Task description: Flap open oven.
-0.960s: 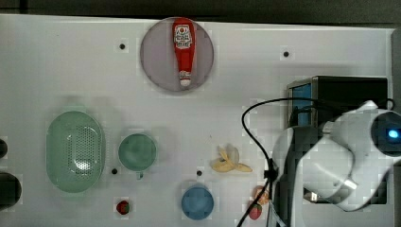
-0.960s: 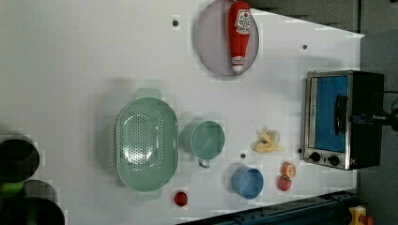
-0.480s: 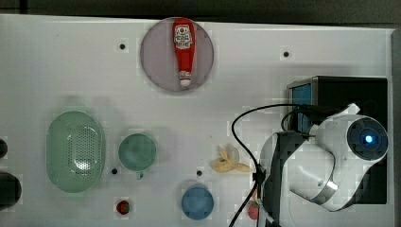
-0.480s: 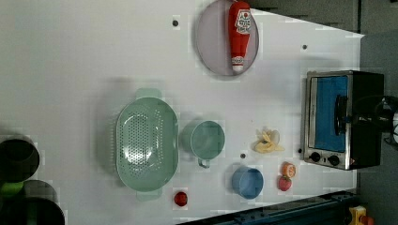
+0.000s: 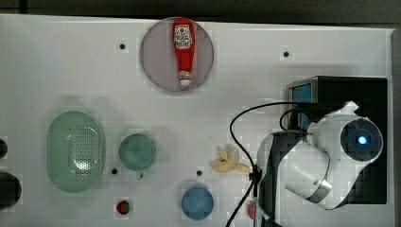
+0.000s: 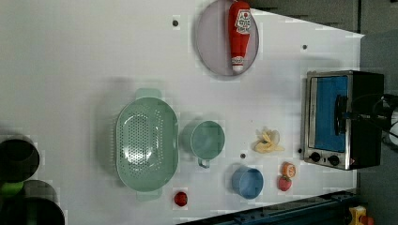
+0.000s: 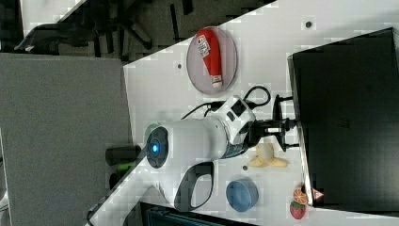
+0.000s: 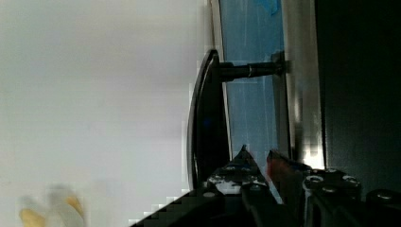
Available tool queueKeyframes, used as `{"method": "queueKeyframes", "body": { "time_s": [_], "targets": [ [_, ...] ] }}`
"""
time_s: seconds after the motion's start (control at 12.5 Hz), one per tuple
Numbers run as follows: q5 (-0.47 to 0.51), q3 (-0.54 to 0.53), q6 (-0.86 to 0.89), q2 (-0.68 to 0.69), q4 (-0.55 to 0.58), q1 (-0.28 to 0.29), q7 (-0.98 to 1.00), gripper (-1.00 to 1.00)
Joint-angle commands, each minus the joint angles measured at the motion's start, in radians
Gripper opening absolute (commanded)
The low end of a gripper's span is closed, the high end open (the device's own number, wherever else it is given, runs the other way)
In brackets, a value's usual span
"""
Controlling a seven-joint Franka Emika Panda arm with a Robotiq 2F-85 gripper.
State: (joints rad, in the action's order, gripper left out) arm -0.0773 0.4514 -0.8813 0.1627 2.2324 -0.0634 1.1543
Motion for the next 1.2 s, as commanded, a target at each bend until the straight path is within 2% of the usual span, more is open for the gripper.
{"method": "queueKeyframes", "body": {
  "time_s": [0.08,0.32,0.88,1.2],
  "targets": [
    [-0.119,-0.021,0.001,-0.012,0.016,0.040,-0.096,-0.65],
    [-0.270,-0.050,0.013,-0.012,0.030,0.071,-0.296,-0.65],
    [-0.495,-0.155,0.029,0.043,0.066,0.122,-0.541,-0.65],
    [-0.642,-0.211,0.039,0.134,0.065,0.169,-0.864,-0.65]
  ]
}}
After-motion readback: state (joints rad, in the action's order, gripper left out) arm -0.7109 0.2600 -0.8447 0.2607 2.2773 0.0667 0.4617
